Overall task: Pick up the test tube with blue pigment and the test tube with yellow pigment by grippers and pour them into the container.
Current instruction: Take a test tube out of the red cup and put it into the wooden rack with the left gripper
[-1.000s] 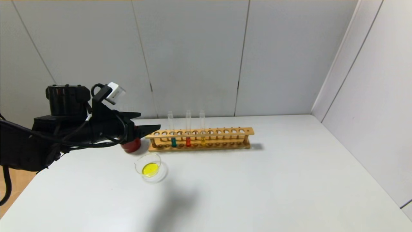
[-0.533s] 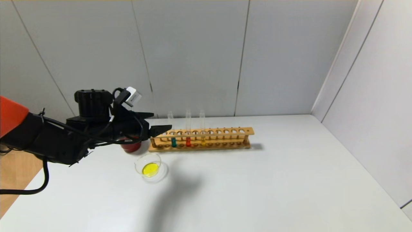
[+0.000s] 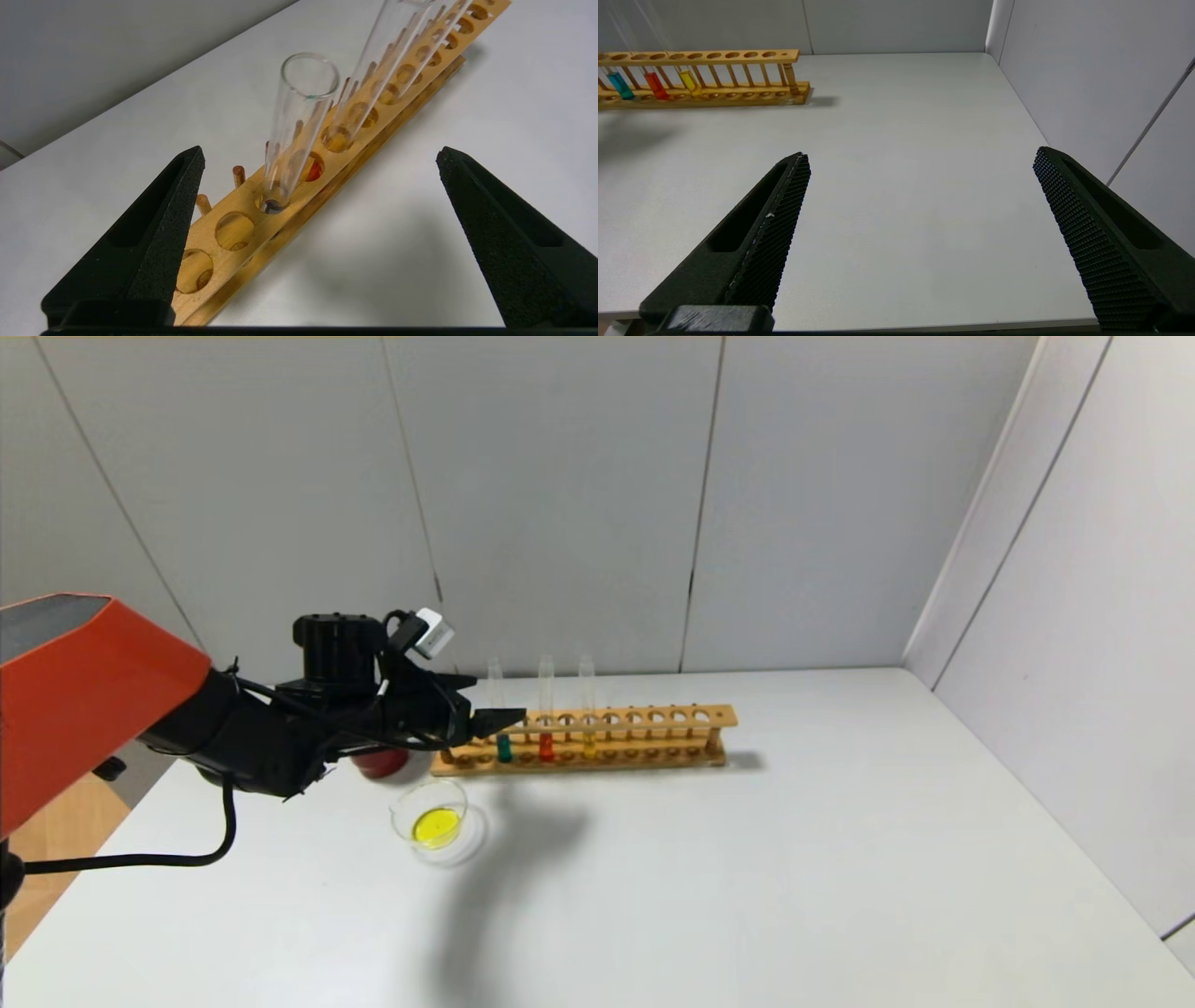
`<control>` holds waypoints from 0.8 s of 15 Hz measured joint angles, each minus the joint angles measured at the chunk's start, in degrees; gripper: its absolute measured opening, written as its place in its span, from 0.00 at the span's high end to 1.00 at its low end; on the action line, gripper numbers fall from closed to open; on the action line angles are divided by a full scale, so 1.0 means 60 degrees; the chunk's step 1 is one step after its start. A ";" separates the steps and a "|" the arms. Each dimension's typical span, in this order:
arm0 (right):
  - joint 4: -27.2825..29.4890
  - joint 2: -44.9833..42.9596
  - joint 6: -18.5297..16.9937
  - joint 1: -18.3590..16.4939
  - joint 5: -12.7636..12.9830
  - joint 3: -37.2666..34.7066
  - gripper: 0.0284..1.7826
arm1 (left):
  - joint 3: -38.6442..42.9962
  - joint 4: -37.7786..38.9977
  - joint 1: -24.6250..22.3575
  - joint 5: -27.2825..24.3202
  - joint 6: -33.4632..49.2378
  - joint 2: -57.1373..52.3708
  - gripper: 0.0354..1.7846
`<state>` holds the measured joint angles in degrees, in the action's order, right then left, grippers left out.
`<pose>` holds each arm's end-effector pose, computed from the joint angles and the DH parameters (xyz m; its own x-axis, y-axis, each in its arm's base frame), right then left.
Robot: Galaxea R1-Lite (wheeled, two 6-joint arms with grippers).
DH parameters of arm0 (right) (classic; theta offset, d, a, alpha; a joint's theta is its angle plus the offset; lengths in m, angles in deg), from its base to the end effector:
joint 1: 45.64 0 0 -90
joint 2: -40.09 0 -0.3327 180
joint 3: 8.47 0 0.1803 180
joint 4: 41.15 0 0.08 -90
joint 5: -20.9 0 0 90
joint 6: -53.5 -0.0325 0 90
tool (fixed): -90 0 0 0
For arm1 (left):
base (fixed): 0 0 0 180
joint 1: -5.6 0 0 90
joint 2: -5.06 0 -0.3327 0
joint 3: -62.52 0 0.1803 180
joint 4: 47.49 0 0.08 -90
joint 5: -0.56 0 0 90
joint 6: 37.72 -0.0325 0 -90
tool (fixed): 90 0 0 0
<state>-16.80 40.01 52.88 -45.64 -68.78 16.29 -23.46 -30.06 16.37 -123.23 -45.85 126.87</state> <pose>-0.0566 -0.0002 0.0762 0.9999 -0.0056 0.0086 0.0055 0.9999 0.0109 0.4123 -0.0968 0.1434 0.6708 -0.6937 -0.2623 0.7108 0.7023 -0.0396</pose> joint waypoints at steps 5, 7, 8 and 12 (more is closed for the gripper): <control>0.0000 0.0000 0.0004 0.0000 0.0004 0.0000 0.02 | -0.0987 -0.0252 0.0018 0.0232 0.0002 0.0744 0.02; 0.0004 0.0000 0.0000 0.0000 0.0004 0.0000 0.02 | -0.1120 -0.0307 0.0018 0.0299 0.0000 0.0908 0.02; 0.0000 0.0000 0.0000 0.0000 0.0000 0.0000 0.02 | -0.1156 -0.0317 0.0018 0.0299 -0.0008 0.0949 0.02; 0.0000 0.0000 0.0004 0.0000 0.0004 0.0000 0.02 | -0.1272 -0.0311 0.0037 0.0303 -0.0016 0.1075 0.09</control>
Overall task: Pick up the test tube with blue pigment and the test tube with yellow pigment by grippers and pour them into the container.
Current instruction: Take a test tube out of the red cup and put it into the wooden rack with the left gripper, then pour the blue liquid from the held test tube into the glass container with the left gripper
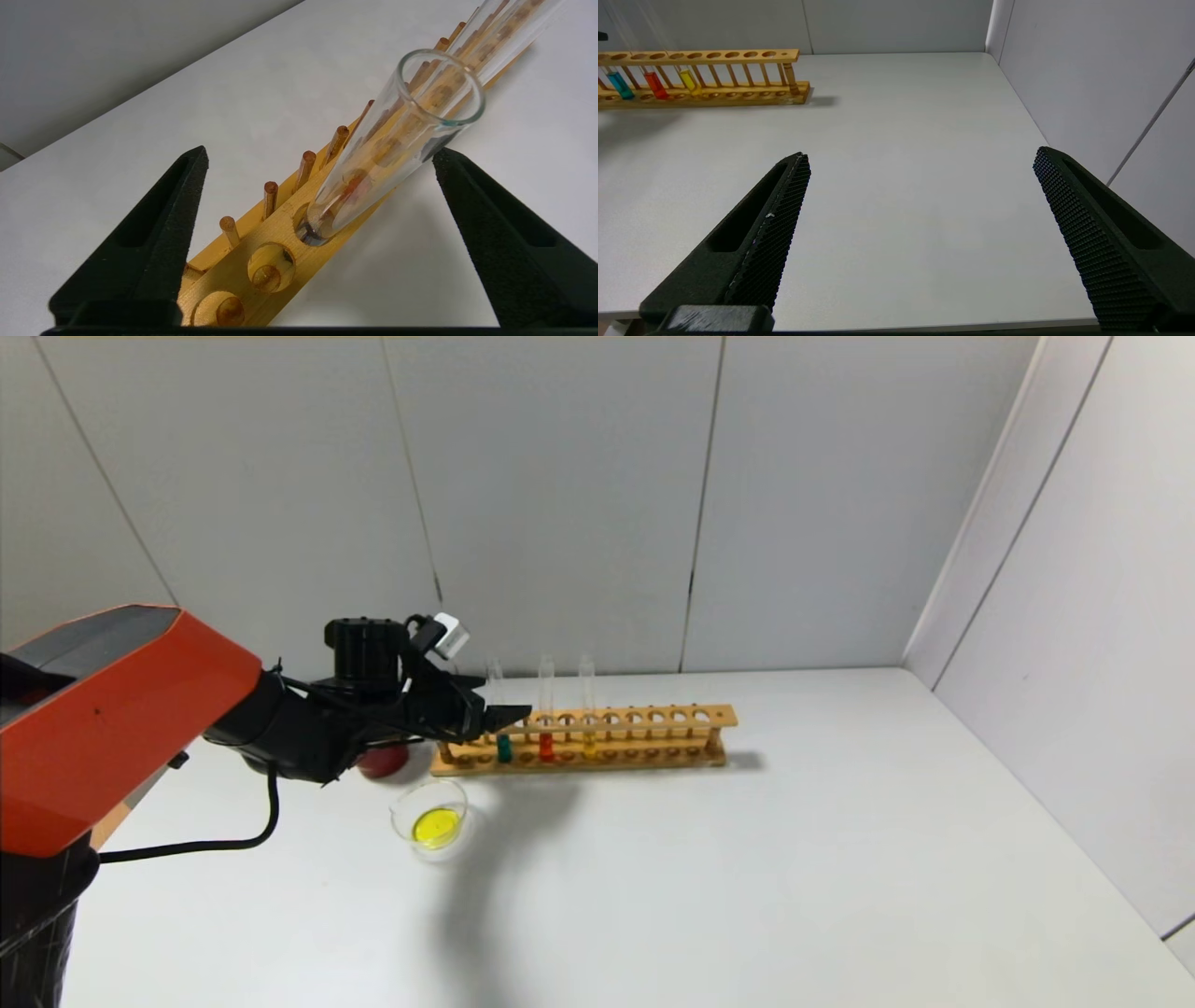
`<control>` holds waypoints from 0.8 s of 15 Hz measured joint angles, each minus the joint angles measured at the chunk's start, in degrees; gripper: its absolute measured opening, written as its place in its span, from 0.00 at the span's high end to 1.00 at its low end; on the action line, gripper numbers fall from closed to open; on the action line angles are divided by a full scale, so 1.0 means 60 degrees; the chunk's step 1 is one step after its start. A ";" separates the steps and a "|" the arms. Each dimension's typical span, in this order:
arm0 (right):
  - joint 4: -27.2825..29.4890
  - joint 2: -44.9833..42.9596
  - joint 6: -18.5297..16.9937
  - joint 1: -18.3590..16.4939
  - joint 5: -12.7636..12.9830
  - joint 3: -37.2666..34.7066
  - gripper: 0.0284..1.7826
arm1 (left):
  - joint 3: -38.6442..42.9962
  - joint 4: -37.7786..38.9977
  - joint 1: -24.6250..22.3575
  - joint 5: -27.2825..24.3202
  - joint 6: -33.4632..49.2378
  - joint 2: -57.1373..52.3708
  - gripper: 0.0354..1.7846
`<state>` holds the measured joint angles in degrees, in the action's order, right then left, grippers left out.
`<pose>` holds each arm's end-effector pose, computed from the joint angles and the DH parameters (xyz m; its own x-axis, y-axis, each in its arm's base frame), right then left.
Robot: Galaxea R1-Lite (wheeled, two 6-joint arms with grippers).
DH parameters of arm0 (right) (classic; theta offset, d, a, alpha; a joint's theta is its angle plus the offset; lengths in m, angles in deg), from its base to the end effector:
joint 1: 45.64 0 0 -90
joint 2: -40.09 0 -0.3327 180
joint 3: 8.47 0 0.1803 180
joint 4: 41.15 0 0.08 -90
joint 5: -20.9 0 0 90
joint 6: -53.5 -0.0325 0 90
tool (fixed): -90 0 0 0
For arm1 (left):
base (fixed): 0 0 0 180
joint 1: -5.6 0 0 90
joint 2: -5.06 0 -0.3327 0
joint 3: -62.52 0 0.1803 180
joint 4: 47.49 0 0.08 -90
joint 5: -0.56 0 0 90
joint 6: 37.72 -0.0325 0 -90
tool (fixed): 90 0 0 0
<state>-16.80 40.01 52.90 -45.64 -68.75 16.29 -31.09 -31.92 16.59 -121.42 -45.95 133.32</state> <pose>-0.0566 -0.0002 0.0762 0.9999 -0.0061 0.0086 0.0060 0.9999 0.0105 0.4444 -0.1038 0.1236 0.6860 -0.6727 -0.2773 0.6923 0.7207 -0.0361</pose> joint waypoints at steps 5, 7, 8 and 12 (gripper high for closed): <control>0.0004 0.0000 -0.0004 0.0000 0.0000 0.0000 0.02 | 0.0000 0.0008 0.0018 0.0000 0.0000 -0.0055 0.49; 0.0000 0.0000 -0.0004 0.0000 -0.0004 0.0000 0.02 | 0.0033 0.0004 0.0073 -0.0004 0.0004 -0.0108 0.70; 0.0004 0.0000 -0.0004 0.0000 -0.0004 0.0000 0.02 | 0.0047 0.0004 0.0100 -0.0004 0.0004 -0.0134 0.78; 0.0004 0.0000 -0.0004 0.0000 0.0000 0.0000 0.02 | 0.0098 -0.0051 0.0154 0.0020 -0.0002 -0.0319 0.84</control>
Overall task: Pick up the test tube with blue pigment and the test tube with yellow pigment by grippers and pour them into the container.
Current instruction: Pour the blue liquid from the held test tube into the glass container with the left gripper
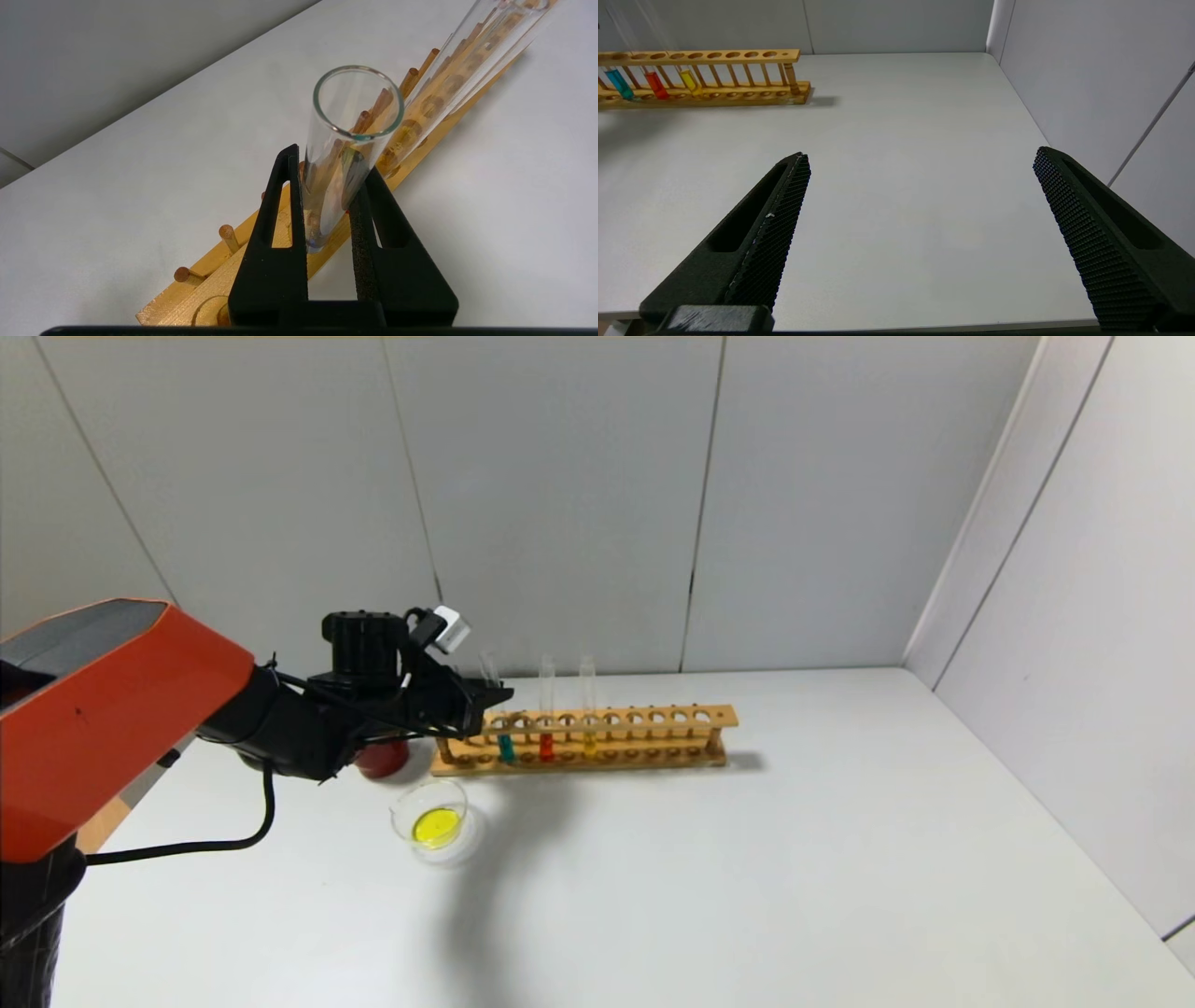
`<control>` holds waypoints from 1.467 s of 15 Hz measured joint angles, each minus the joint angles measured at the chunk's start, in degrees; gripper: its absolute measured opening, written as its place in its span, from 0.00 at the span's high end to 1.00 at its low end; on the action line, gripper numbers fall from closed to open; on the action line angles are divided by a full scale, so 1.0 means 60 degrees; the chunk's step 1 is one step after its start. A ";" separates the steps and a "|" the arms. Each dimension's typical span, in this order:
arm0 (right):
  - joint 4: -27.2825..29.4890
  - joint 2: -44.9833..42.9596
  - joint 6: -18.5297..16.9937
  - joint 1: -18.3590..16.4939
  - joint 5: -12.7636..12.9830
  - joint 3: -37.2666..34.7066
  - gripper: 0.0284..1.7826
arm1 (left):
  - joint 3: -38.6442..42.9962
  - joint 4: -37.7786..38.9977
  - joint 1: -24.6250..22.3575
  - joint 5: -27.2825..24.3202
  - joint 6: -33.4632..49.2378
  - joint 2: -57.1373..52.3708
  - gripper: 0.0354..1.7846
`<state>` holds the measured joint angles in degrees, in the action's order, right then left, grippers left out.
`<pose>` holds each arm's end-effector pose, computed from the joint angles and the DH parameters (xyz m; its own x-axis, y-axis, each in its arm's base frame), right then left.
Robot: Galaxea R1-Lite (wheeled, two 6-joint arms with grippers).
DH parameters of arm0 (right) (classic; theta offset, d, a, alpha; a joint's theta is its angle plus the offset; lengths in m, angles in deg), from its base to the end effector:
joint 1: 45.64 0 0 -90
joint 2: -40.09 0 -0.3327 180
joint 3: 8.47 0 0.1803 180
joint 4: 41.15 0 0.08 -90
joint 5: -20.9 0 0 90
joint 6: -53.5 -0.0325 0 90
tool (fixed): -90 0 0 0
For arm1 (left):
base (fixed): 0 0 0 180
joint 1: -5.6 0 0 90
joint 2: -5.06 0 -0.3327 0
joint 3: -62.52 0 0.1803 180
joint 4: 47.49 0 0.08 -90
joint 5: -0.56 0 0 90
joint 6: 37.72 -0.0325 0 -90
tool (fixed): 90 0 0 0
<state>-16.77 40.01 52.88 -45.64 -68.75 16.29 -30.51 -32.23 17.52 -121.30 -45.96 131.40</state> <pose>-0.0566 -0.0002 0.0762 0.9999 -0.0061 0.0080 0.0060 0.9999 0.0109 0.4369 -0.1098 0.1356 0.6811 -0.6833 -0.2632 0.7030 0.7107 -0.0256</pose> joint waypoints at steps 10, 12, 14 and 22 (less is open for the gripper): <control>0.0000 0.0000 0.0000 0.0000 -0.0004 0.0000 0.02 | -0.1869 -0.3066 0.0002 0.0289 -0.0067 -0.2485 0.84; 0.0000 0.0000 0.0000 0.0000 0.0000 0.0000 0.02 | -0.2026 -0.3875 -0.0059 0.0354 -0.0307 -0.3302 0.84; 0.0000 0.0000 0.0000 0.0000 0.0000 0.0000 0.02 | -0.1755 -0.4921 -0.0274 0.0376 -0.1317 -0.4226 0.84; 0.0000 0.0000 0.0000 0.0000 0.0000 0.0000 0.02 | 0.1323 -0.5872 -0.1319 0.1768 -0.5719 -0.6030 0.84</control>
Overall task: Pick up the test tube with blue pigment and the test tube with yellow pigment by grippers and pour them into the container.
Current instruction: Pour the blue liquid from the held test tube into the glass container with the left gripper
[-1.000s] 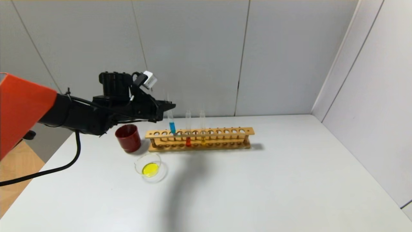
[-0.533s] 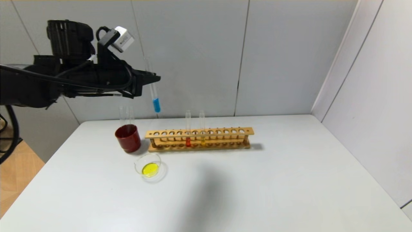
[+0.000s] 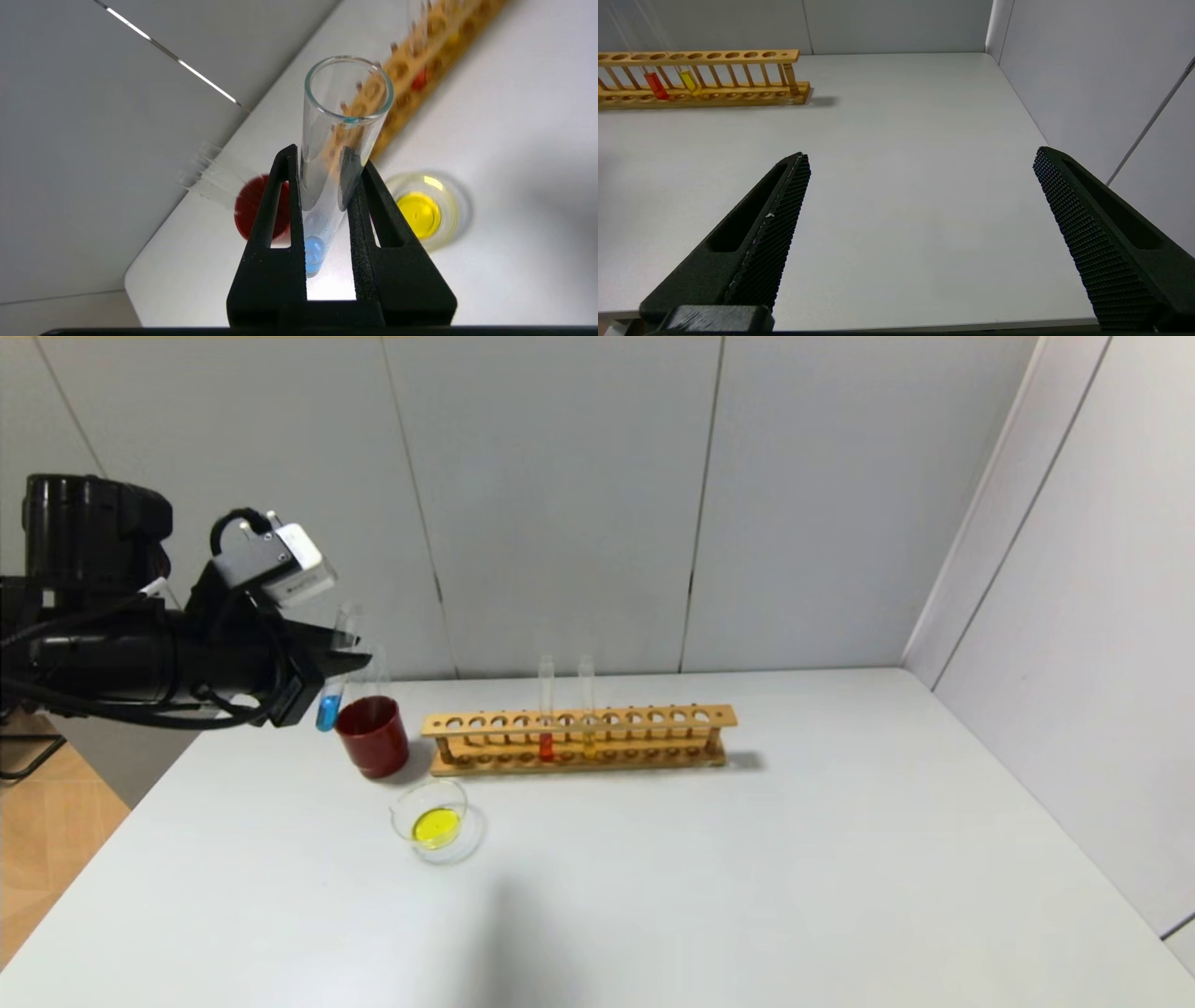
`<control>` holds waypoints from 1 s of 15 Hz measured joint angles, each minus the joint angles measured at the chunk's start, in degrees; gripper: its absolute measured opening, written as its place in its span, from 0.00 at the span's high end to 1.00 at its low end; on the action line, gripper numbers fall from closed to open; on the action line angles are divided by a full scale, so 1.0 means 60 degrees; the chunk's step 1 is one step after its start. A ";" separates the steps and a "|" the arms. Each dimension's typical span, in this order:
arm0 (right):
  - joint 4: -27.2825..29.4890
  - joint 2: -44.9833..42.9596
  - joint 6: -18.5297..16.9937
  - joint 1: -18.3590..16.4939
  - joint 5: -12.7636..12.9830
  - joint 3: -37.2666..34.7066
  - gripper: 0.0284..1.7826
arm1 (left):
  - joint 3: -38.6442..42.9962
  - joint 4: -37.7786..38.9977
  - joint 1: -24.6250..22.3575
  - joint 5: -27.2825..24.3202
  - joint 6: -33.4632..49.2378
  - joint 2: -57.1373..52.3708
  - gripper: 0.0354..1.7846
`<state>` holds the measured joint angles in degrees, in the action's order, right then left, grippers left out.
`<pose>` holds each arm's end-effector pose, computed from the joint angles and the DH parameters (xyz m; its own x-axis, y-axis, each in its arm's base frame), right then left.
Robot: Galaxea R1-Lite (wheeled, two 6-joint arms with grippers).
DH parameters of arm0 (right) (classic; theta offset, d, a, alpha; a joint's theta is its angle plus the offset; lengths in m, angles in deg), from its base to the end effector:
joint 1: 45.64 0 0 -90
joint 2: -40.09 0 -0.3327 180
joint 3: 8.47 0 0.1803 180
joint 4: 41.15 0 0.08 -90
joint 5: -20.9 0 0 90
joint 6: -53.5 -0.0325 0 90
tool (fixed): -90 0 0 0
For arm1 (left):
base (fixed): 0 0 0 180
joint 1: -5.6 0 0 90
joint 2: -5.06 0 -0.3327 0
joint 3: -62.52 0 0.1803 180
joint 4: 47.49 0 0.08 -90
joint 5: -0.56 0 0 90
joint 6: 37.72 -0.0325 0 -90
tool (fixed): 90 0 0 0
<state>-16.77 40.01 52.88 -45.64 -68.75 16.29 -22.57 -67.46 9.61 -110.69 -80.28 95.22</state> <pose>-0.0566 -0.0002 0.0762 0.9999 -0.0061 0.0080 0.0060 0.9999 0.0109 0.2789 -0.0314 0.2701 0.8170 -0.4206 -0.3945 0.5749 0.6479 0.4998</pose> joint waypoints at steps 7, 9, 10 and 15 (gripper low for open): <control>0.0000 0.0000 0.0000 0.0000 -0.0004 0.0000 0.02 | 0.1483 0.0065 -0.0211 0.1325 -0.3141 0.0784 0.84; -0.0004 0.0000 0.0000 0.0000 -0.0004 0.0000 0.02 | 0.1599 0.0077 -0.0169 0.1682 -0.3407 0.1083 0.84; 0.0004 0.0000 0.0000 0.0000 -0.0004 0.0000 0.02 | 0.1613 0.0077 -0.0173 0.1930 -0.3619 0.1227 0.84; 0.0000 0.0000 0.0000 0.0000 -0.0004 0.0000 0.02 | 0.1575 0.0106 -0.0132 0.2786 -0.4901 0.1873 0.84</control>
<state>-16.77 40.01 52.88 -45.64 -68.78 16.29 -13.12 -66.82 8.82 -93.98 -109.68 106.46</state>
